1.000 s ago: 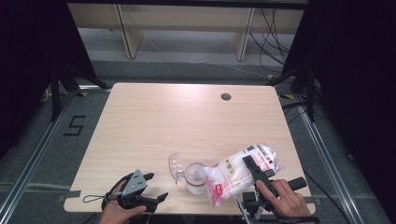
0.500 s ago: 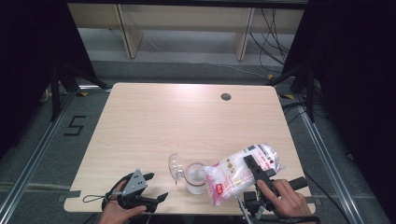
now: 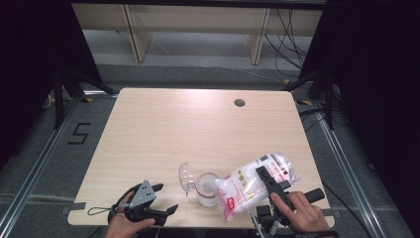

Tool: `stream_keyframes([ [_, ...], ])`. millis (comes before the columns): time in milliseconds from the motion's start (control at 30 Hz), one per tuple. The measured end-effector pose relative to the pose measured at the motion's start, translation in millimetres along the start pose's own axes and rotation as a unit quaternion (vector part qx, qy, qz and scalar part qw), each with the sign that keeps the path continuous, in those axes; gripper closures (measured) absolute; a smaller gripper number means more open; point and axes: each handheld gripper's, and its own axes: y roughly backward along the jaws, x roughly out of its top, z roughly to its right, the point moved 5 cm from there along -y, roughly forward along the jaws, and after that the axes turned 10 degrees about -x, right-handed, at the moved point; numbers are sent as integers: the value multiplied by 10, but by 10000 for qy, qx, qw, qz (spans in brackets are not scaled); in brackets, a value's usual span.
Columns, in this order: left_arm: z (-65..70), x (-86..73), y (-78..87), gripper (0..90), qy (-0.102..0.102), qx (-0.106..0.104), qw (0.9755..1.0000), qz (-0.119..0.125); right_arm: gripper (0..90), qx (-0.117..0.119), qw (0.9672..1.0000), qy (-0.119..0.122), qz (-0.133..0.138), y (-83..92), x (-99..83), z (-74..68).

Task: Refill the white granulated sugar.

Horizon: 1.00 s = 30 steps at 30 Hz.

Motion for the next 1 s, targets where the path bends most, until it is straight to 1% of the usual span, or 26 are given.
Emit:
stream_keyframes([
  [33,-11,-6,8,158,-64,38,9999,-84,548,-109,9998,-150,43,-4,-11,-27],
  [67,10,2,-10,158,38,0,10000,46,548,-61,9998,-210,-32,13,-23,-37],
  [100,-9,-3,3,158,-77,23,9999,-67,549,-16,9999,-159,-38,18,-22,-34],
  [133,2,0,-4,158,-16,-3,10000,-10,549,-48,10000,-58,29,10,-13,-14],
  [167,11,-3,-6,158,56,13,10000,-3,549,-73,9994,-323,-46,20,-14,-50],
  [233,7,1,-6,158,13,1,10000,20,549,-61,9999,-92,133,-11,22,-6],
  [267,11,3,-14,158,47,-4,10000,84,550,-52,9999,-28,141,-11,24,3],
  [300,5,1,-8,158,10,1,10000,49,550,-48,9996,-267,71,-8,23,-34],
  [333,6,0,-3,158,15,7,10000,18,551,-13,9998,-204,74,-14,18,-33],
  [367,7,1,-3,158,13,6,10000,24,551,-89,9998,-52,163,-37,20,-1],
  [400,22,-3,-8,158,151,18,9999,55,552,-36,9997,-248,84,-31,6,-33],
  [467,3,2,-2,158,-5,10,10000,16,553,-21,9999,-78,65,-27,-24,-28],
  [500,2,0,-1,158,9,19,10000,6,554,-42,9999,-111,84,-32,-35,-36],
  [533,0,0,-1,158,1,28,10000,-4,554,61,9998,-174,-42,-11,-48,-55],
  [600,7,1,-4,158,13,6,10000,13,555,46,9997,-228,-70,1,-50,-67],
  [633,7,2,-4,158,12,5,10000,15,555,-49,9999,-90,64,-12,-36,-44],
  [667,8,2,-5,158,19,5,10000,23,555,-18,9999,-117,50,-8,-28,-48],
  [700,7,1,-4,158,18,5,10000,21,556,11,10000,-43,29,-3,-10,-21],
  [733,7,0,-4,158,19,4,10000,18,556,-101,9998,-56,156,-16,6,-18],
  [767,8,0,-4,158,18,6,10000,17,556,49,9999,-116,42,-2,15,-19],
  [800,9,1,-4,158,17,6,10000,17,557,-100,9994,-300,107,-11,31,-28],
  [833,25,-5,-9,158,157,14,9999,43,557,-112,9997,-75,180,-22,42,17],
  [867,25,-5,-9,158,149,13,9999,40,558,-86,9997,-106,178,-26,52,24],
  [933,19,-7,-7,158,134,26,9999,16,559,-36,9992,-395,47,-11,40,-19],
  [967,17,-6,-6,158,118,27,9999,11,559,-193,9993,-181,279,-46,54,23],
  [1000,12,-5,-5,158,73,21,10000,2,560,-141,9991,-350,180,-34,37,-9],
])
